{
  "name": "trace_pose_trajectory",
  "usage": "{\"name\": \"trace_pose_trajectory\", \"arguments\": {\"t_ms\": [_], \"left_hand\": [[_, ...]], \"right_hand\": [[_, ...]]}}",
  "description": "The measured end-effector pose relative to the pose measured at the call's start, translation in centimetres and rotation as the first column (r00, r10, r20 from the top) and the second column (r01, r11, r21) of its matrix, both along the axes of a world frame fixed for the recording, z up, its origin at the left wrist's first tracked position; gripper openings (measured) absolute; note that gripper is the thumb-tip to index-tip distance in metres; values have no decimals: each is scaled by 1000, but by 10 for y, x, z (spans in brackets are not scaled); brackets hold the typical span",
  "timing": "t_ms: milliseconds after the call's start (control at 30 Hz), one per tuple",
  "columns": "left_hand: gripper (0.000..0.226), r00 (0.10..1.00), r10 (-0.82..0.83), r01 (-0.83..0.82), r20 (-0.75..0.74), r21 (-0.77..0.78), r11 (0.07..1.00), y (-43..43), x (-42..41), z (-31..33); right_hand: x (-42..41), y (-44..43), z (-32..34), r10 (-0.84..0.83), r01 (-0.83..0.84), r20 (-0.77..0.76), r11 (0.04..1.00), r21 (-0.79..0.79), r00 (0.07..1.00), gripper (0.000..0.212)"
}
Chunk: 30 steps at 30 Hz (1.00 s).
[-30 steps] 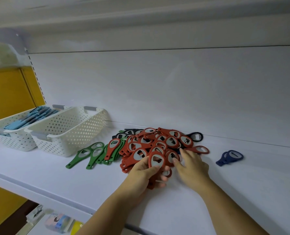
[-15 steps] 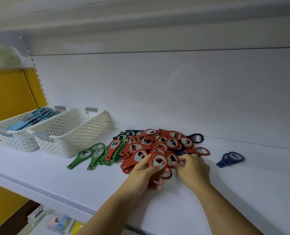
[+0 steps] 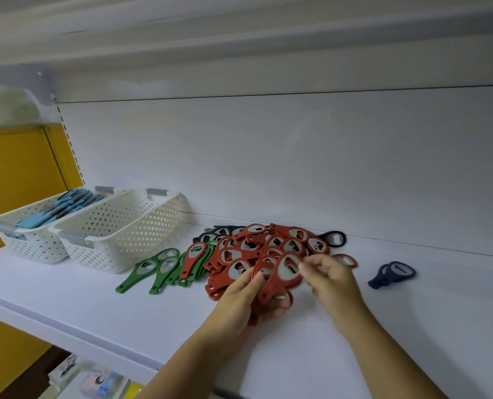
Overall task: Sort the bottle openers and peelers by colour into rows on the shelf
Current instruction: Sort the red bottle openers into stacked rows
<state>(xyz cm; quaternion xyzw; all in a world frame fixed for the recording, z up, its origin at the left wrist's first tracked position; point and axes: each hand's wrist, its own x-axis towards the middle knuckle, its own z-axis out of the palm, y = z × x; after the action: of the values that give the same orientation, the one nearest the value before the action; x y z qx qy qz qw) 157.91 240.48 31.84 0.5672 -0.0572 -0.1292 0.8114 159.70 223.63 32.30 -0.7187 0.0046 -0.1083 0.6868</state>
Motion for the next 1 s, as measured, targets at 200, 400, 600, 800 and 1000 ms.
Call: {"name": "trace_pose_trajectory", "arguments": {"t_ms": [200, 400, 600, 800, 1000], "left_hand": [[20, 992, -84, 72, 97, 129, 989, 4, -1, -2], [18, 998, -35, 29, 59, 98, 995, 4, 2, -4], [21, 997, -23, 13, 76, 137, 991, 4, 1, -4], [19, 998, 9, -12, 55, 48, 999, 3, 0, -2], [23, 997, -5, 1, 73, 57, 998, 1, -1, -2]], "right_hand": [[-1, 16, -13, -28, 60, 87, 917, -394, 996, 17], [25, 1, -27, -207, 96, -18, 528, -844, 978, 43], [25, 6, -27, -265, 181, 24, 585, -791, 964, 24], [20, -14, -14, -291, 284, -35, 950, -132, 956, 9], [4, -5, 1, -15, 24, -38, 969, 246, 999, 8]]}}
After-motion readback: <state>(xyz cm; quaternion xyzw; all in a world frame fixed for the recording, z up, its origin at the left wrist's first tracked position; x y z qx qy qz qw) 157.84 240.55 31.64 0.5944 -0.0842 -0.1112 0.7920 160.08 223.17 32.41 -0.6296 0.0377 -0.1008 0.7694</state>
